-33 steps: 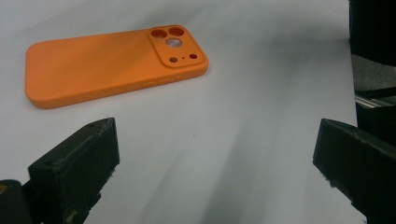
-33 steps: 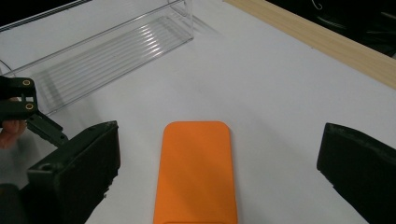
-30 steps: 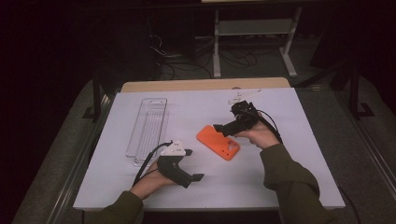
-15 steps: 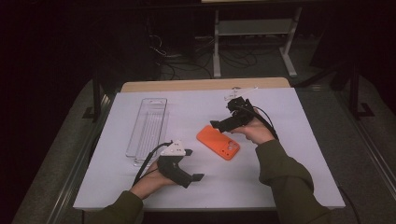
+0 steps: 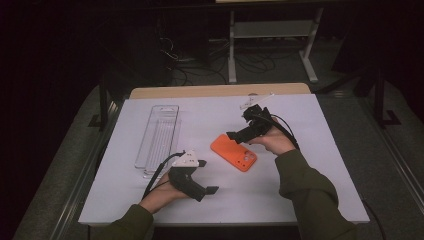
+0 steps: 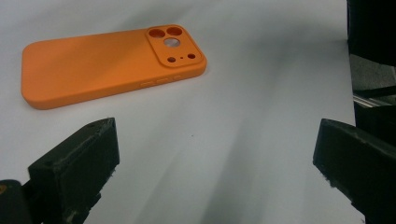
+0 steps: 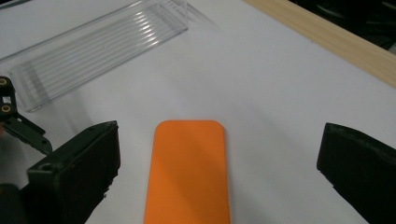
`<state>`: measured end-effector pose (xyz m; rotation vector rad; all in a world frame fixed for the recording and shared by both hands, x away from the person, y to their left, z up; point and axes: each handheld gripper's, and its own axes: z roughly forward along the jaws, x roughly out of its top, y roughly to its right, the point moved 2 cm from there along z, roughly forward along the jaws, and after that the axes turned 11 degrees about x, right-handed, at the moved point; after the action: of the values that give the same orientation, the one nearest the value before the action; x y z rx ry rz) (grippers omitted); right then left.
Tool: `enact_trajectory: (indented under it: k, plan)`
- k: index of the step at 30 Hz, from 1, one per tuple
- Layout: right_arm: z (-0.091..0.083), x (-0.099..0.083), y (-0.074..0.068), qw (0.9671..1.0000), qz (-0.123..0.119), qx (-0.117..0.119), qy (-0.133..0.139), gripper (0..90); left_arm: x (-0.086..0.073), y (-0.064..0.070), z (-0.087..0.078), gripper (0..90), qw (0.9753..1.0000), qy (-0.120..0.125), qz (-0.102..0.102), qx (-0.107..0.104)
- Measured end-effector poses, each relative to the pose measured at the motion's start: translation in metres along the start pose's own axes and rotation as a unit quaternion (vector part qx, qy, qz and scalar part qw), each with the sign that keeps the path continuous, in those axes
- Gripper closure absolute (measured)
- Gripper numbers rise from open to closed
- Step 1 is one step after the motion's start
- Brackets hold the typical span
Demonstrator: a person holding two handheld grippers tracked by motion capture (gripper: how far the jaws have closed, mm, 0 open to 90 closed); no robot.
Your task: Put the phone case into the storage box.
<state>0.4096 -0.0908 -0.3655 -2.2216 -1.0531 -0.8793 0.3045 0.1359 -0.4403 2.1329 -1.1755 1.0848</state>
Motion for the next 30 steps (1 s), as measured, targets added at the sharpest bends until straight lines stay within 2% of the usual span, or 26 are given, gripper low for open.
enact_trajectory:
  k: [5, 7, 14, 17, 21, 23, 30]
  plan:
    - [0.004, -0.002, 0.000, 0.9998, -0.001, 0.000, -0.022, 0.0, 0.000, 0.000, 0.000, 0.0, 1.0000, 0.000, 0.001, 0.000]
    - [0.007, -0.003, -0.002, 0.9993, 0.012, 0.003, -0.035, 0.0, 0.000, 0.000, 0.000, 0.0, 1.0000, 0.002, 0.001, 0.001]
    - [0.014, -0.007, -0.003, 0.9980, 0.009, 0.009, -0.062, 0.0, 0.000, 0.000, -0.001, 0.0, 1.0000, -0.003, 0.001, 0.000]
    - [0.017, -0.009, -0.003, 0.9963, 0.014, 0.009, -0.084, 0.0, 0.000, 0.000, -0.001, 0.0, 1.0000, -0.003, 0.000, 0.000]
    - [0.018, -0.011, -0.003, 0.9951, 0.015, 0.010, -0.097, 0.0, 0.000, 0.001, 0.000, 0.0, 1.0000, 0.001, -0.005, -0.001]
    - [0.020, -0.012, -0.002, 0.9941, 0.015, 0.016, -0.106, 0.0, 0.000, 0.001, 0.000, 0.0, 1.0000, 0.000, -0.004, -0.001]
    - [0.024, -0.015, -0.003, 0.9915, 0.021, 0.011, -0.127, 0.0, 0.000, 0.000, 0.000, 0.0, 1.0000, -0.001, -0.002, -0.001]
